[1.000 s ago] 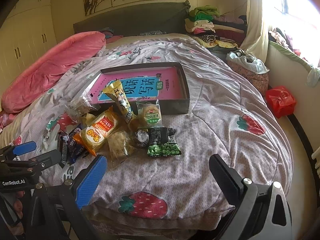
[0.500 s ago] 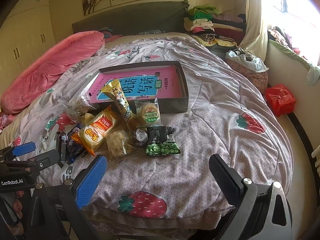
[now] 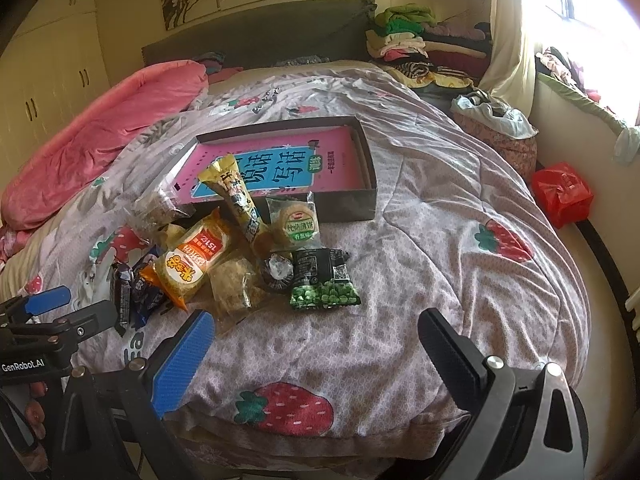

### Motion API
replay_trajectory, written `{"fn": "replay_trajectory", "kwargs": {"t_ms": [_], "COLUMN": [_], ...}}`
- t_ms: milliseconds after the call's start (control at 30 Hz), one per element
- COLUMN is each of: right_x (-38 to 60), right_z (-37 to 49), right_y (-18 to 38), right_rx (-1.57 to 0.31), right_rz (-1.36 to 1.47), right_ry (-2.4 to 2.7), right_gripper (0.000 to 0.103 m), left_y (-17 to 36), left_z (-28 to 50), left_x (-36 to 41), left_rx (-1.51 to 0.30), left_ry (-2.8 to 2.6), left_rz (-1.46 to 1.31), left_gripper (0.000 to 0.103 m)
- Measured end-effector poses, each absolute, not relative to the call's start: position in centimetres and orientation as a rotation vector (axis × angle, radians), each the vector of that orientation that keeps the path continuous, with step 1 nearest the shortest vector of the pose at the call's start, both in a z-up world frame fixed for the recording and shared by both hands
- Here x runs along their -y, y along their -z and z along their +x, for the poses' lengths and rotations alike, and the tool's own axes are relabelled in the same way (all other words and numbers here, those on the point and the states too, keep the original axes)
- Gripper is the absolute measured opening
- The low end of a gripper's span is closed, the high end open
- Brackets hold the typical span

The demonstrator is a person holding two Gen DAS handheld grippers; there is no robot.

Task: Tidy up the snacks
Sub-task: 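Move the left tool toward the Snickers bar while the right tool approaches the green-pea bag, then grasp the Snickers bar with the left tool while the right tool grasps the black green-pea bag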

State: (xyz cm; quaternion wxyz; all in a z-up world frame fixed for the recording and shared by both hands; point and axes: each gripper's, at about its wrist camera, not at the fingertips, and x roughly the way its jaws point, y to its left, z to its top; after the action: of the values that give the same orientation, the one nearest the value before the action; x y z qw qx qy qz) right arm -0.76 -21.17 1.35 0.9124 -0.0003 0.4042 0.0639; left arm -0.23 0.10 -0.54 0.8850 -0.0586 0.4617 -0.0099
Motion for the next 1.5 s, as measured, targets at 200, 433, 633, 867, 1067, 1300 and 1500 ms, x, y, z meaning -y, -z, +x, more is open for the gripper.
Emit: {"fn": "replay_trajectory", "kwargs": {"t_ms": [200,433,633,867,1067,1300,1500], "right_x": [21.3,21.6,22.0,22.8,23.5,23.1,22.8], "right_z": [-0.5,0.3,1.2,2.5,3.7,5.1,6.4], "right_y": [-1.0,-0.6,0.0,0.5,1.1,2.4,3.4], "right_rx": [-0.843,-0.854,-0.87,-0.885,-0.914,-0.958,-0.978], "right_rz": [0.011,0.022,0.033,0.035,0.042,0.007,-0.043], "right_ry": [-0.13,-0.128,-0.117,-0.092,-0.08,-0.087,-0.084], "right_gripper": [0.103,0.103,0.103,0.103,0.103,0.103,0.099], "left_y": [1.1,2.2,3.2,3.8,3.9,4.0,4.1], "left_z": [0.1,1.0,2.3,2.9,3.5,4.0,4.3], "left_x": [-1.0,-2.3,-3.1,-4.2,-4.2,-3.9,-3.8], "left_rx": [-0.987,-1.019,-1.057,-1.056,-1.051,-1.051,-1.045], "left_ry": [0.007,0.001,0.032,0.068,0.109,0.147,0.175], "left_rz": [-0.144,-0.183,-0.193,-0.232,-0.248,-0.247,-0.238], "left_gripper": [0.103,0.103,0.102,0.087,0.069,0.056,0.046]}}
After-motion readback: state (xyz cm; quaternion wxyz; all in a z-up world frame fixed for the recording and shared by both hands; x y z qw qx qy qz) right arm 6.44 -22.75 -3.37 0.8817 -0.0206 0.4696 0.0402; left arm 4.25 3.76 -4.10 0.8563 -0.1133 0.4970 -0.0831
